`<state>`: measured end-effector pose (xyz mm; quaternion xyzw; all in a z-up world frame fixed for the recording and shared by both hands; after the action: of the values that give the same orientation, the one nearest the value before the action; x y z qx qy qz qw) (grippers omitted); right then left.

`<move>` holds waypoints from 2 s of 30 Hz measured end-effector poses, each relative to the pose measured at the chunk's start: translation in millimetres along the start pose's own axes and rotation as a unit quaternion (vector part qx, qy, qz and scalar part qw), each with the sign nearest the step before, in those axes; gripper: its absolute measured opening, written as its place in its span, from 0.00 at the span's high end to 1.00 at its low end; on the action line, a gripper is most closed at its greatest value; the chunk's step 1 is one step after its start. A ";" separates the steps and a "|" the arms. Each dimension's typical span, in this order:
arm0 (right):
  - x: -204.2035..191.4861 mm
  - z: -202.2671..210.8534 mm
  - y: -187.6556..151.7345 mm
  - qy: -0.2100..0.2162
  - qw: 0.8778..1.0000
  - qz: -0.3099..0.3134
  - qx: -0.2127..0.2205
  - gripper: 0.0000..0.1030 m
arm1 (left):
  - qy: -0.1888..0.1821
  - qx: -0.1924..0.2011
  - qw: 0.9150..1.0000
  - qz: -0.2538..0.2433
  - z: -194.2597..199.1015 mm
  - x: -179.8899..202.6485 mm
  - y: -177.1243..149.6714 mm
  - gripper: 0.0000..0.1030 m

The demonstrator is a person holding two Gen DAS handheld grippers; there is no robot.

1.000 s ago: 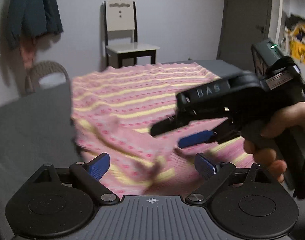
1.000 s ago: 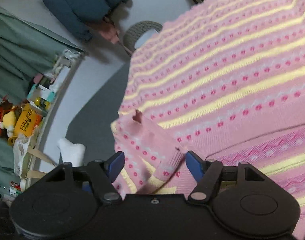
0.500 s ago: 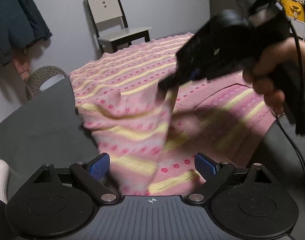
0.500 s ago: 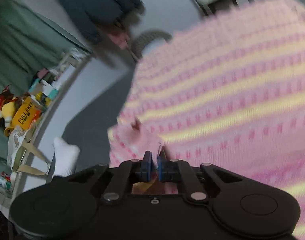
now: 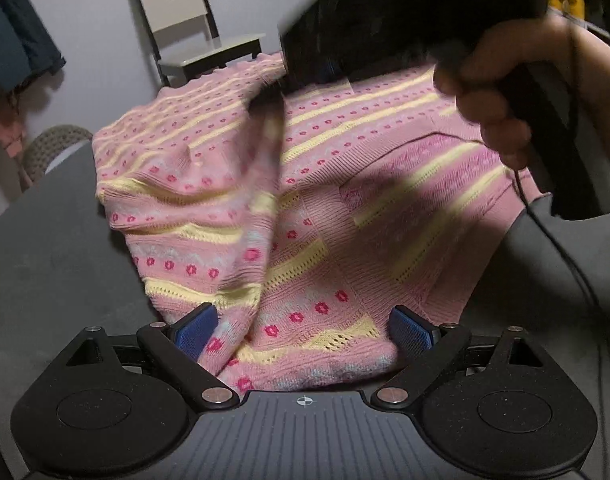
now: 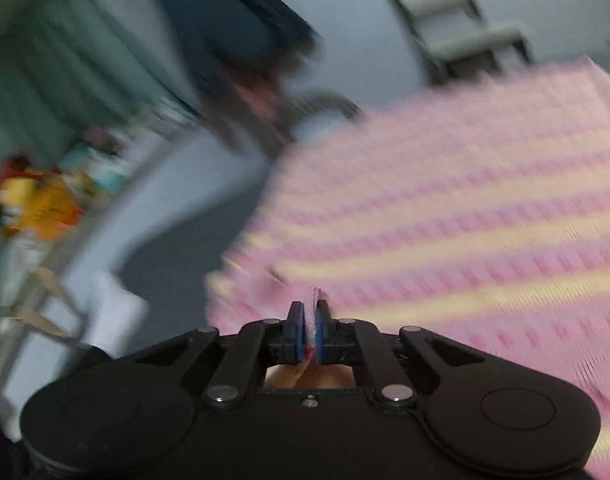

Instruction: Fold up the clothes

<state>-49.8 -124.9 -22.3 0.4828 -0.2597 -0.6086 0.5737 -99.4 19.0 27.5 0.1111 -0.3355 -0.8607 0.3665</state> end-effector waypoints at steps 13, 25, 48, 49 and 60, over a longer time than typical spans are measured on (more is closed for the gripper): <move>4.5 -30.2 7.1 -0.031 0.995 0.045 -0.088 0.65 | 0.006 -0.006 1.000 -0.009 3.3 8.1 -3.5 0.10; 11.1 -131.2 38.8 0.074 0.976 -0.009 -0.204 0.68 | -0.028 -0.009 0.999 -0.036 7.8 19.3 -4.4 0.10; 27.7 -139.0 50.8 0.010 0.985 0.000 -0.172 0.62 | -0.035 -0.034 0.998 -0.040 3.5 19.8 -7.4 0.10; 26.4 -133.7 55.5 0.012 0.988 0.002 -0.157 0.61 | -0.037 -0.036 0.998 -0.041 4.3 19.8 -7.8 0.10; 39.8 -54.7 16.9 -0.031 0.973 -0.028 -0.226 0.57 | -0.058 -0.051 0.996 -0.049 16.0 13.3 -7.5 0.10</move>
<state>11.2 -153.1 -40.9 0.3289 -0.1192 -0.6818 0.6424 -120.0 21.3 35.3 0.0586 -0.3062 -0.8984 0.3095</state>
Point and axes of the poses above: each gripper's, at about its wrist camera, not at the fingertips, and z roughly against the way its jaws point, x to its right, y to its top, the point moved 3 cm from there along -z, roughly the way its jaws point, and after that the axes turned 15 degrees about z, right-handed, at the moved point
